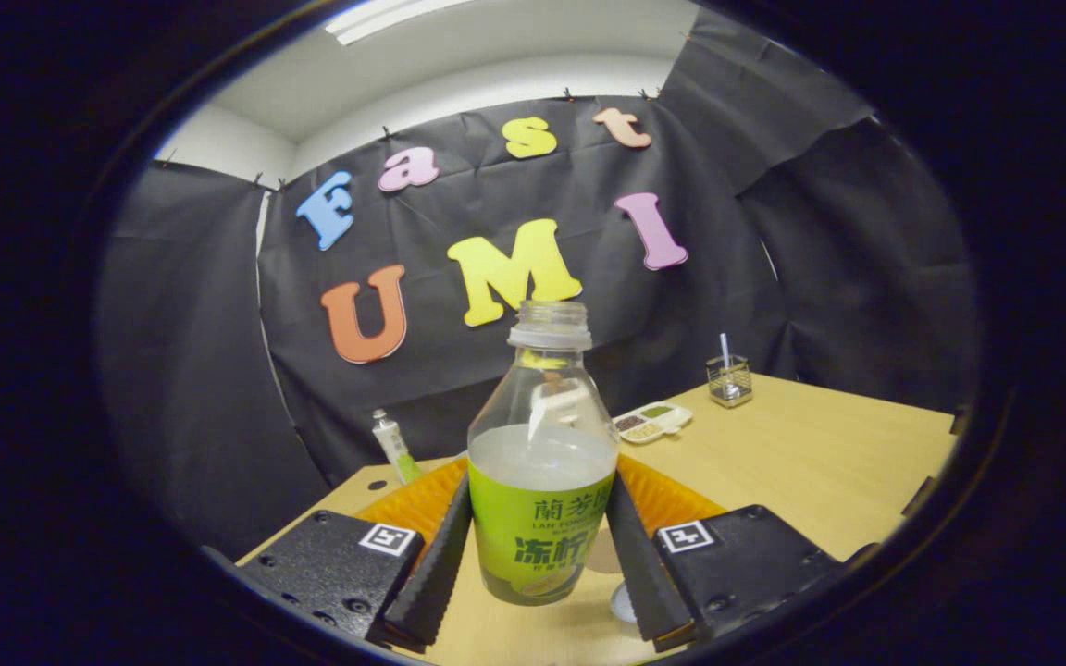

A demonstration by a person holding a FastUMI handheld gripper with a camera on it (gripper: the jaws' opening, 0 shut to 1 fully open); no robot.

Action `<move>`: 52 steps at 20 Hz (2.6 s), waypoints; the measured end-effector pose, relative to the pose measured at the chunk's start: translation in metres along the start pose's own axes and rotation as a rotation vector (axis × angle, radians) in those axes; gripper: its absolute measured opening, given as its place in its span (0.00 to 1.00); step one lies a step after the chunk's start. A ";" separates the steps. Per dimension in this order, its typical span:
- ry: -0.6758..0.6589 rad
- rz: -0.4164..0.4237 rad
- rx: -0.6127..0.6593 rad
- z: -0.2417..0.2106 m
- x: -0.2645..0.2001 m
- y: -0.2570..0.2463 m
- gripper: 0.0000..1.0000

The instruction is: Take the bottle from table, then pour the juice into the cup, finally place the bottle on the coaster

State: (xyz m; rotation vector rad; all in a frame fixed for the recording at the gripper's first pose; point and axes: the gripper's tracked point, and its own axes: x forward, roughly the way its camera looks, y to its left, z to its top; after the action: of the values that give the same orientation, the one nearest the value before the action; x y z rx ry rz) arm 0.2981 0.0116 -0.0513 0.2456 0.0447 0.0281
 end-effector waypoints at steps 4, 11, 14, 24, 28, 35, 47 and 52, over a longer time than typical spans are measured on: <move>-0.023 -0.107 -0.115 -0.008 0.023 -0.016 0.81; -0.040 -0.335 -0.132 -0.019 0.072 -0.048 0.81; -0.067 -0.420 -0.169 -0.024 0.084 -0.048 0.81; 0.009 -0.410 -0.159 -0.057 0.112 -0.061 0.82; 0.001 -0.426 -0.199 -0.052 0.114 -0.063 0.84; -0.025 -0.325 -0.207 -0.036 0.098 -0.039 1.00; -0.076 -0.213 -0.259 0.016 0.004 -0.008 1.00; -0.049 -0.186 -0.274 0.022 -0.057 -0.008 1.00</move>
State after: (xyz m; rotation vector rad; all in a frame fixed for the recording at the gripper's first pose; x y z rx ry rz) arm 0.2421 -0.0033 -0.0291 -0.0329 0.0147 -0.1563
